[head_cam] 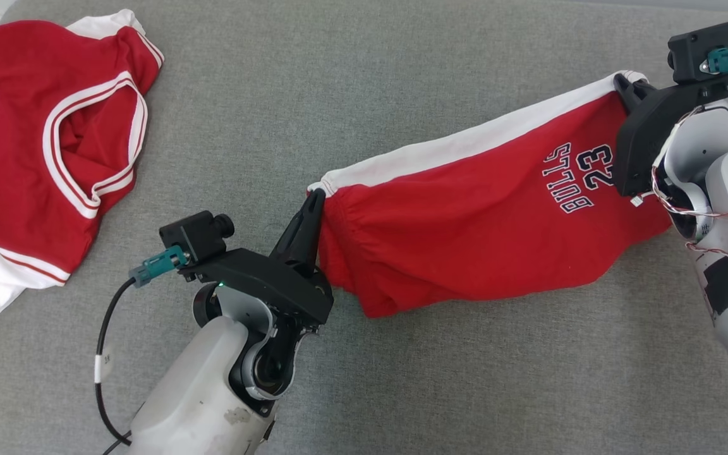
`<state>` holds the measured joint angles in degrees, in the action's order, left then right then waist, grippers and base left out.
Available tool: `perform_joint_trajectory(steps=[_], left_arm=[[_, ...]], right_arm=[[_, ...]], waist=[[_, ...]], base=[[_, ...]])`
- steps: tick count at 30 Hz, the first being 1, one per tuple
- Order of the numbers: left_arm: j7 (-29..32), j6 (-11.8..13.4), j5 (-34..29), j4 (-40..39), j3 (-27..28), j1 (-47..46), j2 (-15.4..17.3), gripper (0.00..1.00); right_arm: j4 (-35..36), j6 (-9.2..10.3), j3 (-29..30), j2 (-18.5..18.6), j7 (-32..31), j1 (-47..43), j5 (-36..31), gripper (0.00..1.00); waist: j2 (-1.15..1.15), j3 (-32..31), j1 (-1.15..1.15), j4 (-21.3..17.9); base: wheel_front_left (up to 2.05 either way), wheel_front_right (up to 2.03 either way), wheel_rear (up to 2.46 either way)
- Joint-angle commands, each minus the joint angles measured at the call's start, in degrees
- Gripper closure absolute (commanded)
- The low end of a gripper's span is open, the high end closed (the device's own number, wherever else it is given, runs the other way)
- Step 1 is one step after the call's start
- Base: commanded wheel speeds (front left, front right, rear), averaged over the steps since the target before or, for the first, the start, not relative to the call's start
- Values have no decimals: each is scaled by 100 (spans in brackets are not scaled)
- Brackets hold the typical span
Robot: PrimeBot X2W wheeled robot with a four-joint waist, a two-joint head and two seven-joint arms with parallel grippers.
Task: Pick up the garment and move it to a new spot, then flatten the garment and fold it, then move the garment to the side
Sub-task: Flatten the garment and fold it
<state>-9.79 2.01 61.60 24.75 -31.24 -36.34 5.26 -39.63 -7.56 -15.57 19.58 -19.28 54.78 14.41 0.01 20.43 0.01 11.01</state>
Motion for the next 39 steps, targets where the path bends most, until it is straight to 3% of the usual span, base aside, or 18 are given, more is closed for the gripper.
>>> perform_joint_trajectory(steps=[1, 2, 3, 4, 15, 21, 27, 34, 39], left_arm=[[-90, -1, -53, 54, -7, -88, -11, 100], [-136, 8, -142, 94, -36, -138, -13, 93], [-160, -1, -156, 142, -61, -154, -26, 32], [-191, -11, -159, 189, -67, -154, -38, 0], [-502, -133, -593, 455, 29, -22, 50, 0], [-534, 155, -1623, 56, 750, 543, 247, 0], [-534, 201, -2804, -600, 1578, 1423, 296, 0], [-535, -146, -4137, -1457, 2286, 2315, 131, 0], [-536, -437, -4545, -1851, 2602, 2862, -69, 0]], right_arm=[[-119, 15, 14, -42, 85, 76, -41, 100], [-209, 15, 24, -56, 138, 120, -45, 100], [-293, 15, 12, -87, 175, 146, -37, 91], [-339, 15, -49, -142, 225, 154, 28, 0], [-722, 15, -545, -93, 456, 160, 790, 0], [-816, 15, -604, 58, 289, -121, 1233, 0], [-974, 15, -527, 176, 115, -444, 1478, 0], [-1410, 15, -128, 189, 110, -552, 1562, 0], [-1739, 15, 156, 221, 185, -431, 1465, 0]], waist=[[-1, 12, -1, 18], [-1, 9, -1, 24], [-1, 3, -1, 28], [-1, -6, -1, 28], [-1, -279, -1, -11], [-1, -606, -1, -24], [-1, -808, -1, -15], [-1, -722, -1, 156], [-1, -590, -1, 306]], base=[[0, 0, 0], [0, 0, 0], [0, 0, 0], [0, 0, 0], [0, 0, 0], [0, 0, 0], [0, 0, 0], [0, 0, 0], [0, 0, 0]])
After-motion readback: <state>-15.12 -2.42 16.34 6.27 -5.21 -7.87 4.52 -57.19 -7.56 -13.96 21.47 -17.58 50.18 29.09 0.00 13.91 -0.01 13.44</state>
